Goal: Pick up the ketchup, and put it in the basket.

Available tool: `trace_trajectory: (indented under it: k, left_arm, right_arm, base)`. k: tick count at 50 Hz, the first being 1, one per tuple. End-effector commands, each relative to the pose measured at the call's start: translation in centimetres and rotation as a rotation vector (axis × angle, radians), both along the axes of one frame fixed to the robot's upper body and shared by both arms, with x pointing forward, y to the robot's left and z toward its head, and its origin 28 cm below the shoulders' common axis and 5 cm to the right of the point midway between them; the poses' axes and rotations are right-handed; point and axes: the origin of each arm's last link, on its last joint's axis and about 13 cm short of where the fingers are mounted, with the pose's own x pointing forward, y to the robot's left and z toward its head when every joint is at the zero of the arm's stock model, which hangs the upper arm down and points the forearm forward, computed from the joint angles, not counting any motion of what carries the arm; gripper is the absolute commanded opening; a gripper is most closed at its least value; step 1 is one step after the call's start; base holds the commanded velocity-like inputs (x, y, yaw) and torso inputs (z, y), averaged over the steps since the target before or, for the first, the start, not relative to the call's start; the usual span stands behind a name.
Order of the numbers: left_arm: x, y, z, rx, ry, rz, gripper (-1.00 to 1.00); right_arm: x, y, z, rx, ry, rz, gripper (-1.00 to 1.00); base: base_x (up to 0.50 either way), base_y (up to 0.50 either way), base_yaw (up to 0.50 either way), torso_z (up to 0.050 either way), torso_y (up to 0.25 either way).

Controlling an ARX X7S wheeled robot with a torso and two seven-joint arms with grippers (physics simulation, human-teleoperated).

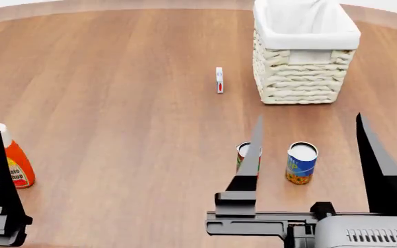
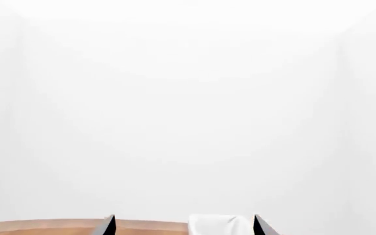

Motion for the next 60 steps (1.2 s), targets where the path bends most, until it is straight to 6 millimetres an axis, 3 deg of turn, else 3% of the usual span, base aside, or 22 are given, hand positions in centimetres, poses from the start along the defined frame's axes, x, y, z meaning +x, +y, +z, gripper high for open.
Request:
trace_trajectory:
  k: [1,30,60]
  left_arm:
    - [-0.89,-0.03,0.91,0.006,-0.039,-0.003,1.00]
    - [-1.21,-0.16,0.48,0.005,-0.038,-0.010,1.00]
    - [-1.26,-0.11,1.32,0.002,-0.036,-0.006,1.00]
  right_arm:
    - [-0.69,-0.15,0.83,0.014,-0.022,-0.023,1.00]
    - [-0.79,-0.08,0.70,0.028,-0.022,-0.012,1.00]
    - [-0.76,-0.09,0.67,0.029,-0.014,-0.011,1.00]
  base:
    - [0.00,0.00,0.00,0.000,0.000]
    - [0.49,0.00,0.00,0.000,0.000]
    - [0.50,0.00,0.00,0.000,0.001]
